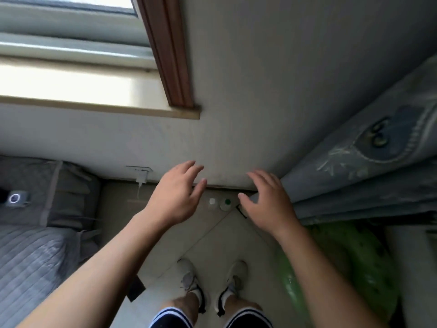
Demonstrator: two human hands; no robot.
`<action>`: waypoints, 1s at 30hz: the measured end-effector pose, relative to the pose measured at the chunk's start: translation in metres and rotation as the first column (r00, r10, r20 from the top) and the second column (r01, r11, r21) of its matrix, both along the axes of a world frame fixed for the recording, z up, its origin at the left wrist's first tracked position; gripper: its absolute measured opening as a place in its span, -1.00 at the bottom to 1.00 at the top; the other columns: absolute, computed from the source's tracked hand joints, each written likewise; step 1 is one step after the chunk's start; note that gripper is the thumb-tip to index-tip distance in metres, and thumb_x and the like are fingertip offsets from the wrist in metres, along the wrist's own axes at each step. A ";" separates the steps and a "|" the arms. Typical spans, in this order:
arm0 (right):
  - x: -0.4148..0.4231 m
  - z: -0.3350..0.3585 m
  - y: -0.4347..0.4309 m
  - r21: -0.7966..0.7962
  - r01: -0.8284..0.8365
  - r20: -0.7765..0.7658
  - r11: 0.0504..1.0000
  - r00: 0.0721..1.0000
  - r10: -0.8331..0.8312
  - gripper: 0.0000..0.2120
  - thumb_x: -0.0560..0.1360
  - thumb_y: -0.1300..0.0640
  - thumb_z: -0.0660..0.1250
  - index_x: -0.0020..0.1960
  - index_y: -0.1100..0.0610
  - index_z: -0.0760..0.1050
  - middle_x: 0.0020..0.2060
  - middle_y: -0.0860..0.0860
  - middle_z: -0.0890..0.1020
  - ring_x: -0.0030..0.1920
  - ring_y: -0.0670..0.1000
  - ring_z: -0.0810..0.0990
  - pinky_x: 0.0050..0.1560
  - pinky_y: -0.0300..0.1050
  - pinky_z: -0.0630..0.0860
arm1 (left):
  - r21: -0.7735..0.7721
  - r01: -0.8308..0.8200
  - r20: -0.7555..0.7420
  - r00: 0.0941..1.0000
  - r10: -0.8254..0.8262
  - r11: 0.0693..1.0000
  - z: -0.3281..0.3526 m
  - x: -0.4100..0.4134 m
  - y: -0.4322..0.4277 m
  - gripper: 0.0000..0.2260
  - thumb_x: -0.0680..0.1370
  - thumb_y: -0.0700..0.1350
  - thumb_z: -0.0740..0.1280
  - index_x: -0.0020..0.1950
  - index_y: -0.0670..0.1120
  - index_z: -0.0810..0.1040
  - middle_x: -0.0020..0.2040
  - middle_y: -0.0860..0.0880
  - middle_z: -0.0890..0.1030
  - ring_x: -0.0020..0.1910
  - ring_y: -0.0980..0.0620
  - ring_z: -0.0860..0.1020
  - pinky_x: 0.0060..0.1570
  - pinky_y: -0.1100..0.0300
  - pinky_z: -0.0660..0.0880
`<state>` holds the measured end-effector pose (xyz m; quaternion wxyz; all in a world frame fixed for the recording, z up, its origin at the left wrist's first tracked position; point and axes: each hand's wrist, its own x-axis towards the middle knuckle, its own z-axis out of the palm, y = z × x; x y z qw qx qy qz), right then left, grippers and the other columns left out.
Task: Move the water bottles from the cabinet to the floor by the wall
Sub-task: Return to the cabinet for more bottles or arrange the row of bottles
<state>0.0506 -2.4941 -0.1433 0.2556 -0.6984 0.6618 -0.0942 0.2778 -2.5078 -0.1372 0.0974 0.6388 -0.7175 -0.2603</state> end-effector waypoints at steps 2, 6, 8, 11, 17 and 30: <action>0.002 0.024 0.003 -0.024 -0.027 -0.053 0.999 0.998 0.025 -0.49 0.54 -0.05 0.29 0.41 0.15 0.42 0.40 0.06 0.44 0.41 0.08 0.34 0.45 -0.03 0.27 | -0.033 0.004 0.007 1.000 -0.003 0.999 0.024 0.001 0.005 -0.59 0.63 0.05 0.22 0.44 -0.07 0.43 0.48 -0.09 0.40 0.46 -0.07 0.33 0.43 0.07 0.24; 0.006 0.067 0.009 -0.046 -0.050 -0.095 0.998 0.994 0.045 -0.47 0.53 -0.11 0.13 0.38 0.15 0.47 0.35 0.07 0.50 0.37 0.09 0.39 0.41 -0.03 0.30 | -0.066 0.036 0.035 0.999 -0.033 0.997 0.059 -0.004 0.015 -0.59 0.63 0.03 0.22 0.46 -0.06 0.41 0.48 -0.09 0.40 0.48 -0.08 0.31 0.45 -0.02 0.27; 0.005 0.087 0.014 -0.060 -0.053 -0.119 0.997 0.992 0.046 -0.45 0.53 -0.12 0.08 0.39 0.14 0.46 0.36 0.06 0.50 0.38 0.09 0.38 0.42 -0.03 0.30 | -0.053 0.073 0.069 0.995 -0.070 0.996 0.072 -0.008 0.019 -0.58 0.64 0.04 0.20 0.48 -0.03 0.38 0.50 -0.08 0.37 0.51 -0.08 0.27 0.45 -0.08 0.25; -0.001 0.109 0.022 -0.072 -0.061 -0.168 0.996 0.985 0.048 -0.46 0.55 -0.12 0.05 0.42 0.12 0.42 0.40 0.06 0.46 0.42 0.09 0.34 0.45 0.01 0.27 | -0.037 0.103 0.115 0.989 -0.098 0.994 0.087 -0.015 0.026 -0.56 0.64 0.08 0.15 0.52 0.02 0.31 0.53 -0.03 0.32 0.54 -0.04 0.21 0.48 -0.07 0.22; -0.017 0.138 0.036 -0.077 -0.056 -0.212 0.995 0.977 0.039 -0.46 0.56 -0.10 0.02 0.45 0.11 0.38 0.44 0.06 0.41 0.46 0.09 0.30 0.47 0.01 0.22 | -0.070 0.078 0.128 0.989 -0.069 0.995 0.121 -0.030 0.037 -0.56 0.65 0.09 0.13 0.53 0.05 0.28 0.55 0.00 0.29 0.55 0.00 0.18 0.50 -0.04 0.18; -0.024 0.175 0.068 -0.040 0.014 -0.267 0.999 0.963 -0.024 -0.53 0.63 -0.03 0.04 0.50 0.09 0.29 0.49 0.01 0.34 0.51 0.09 0.21 0.48 0.07 0.18 | -0.150 0.142 0.144 0.982 -0.120 0.978 0.157 -0.034 0.056 -0.59 0.66 0.04 0.13 0.51 0.04 0.34 0.54 -0.01 0.31 0.56 -0.04 0.18 0.49 -0.02 0.14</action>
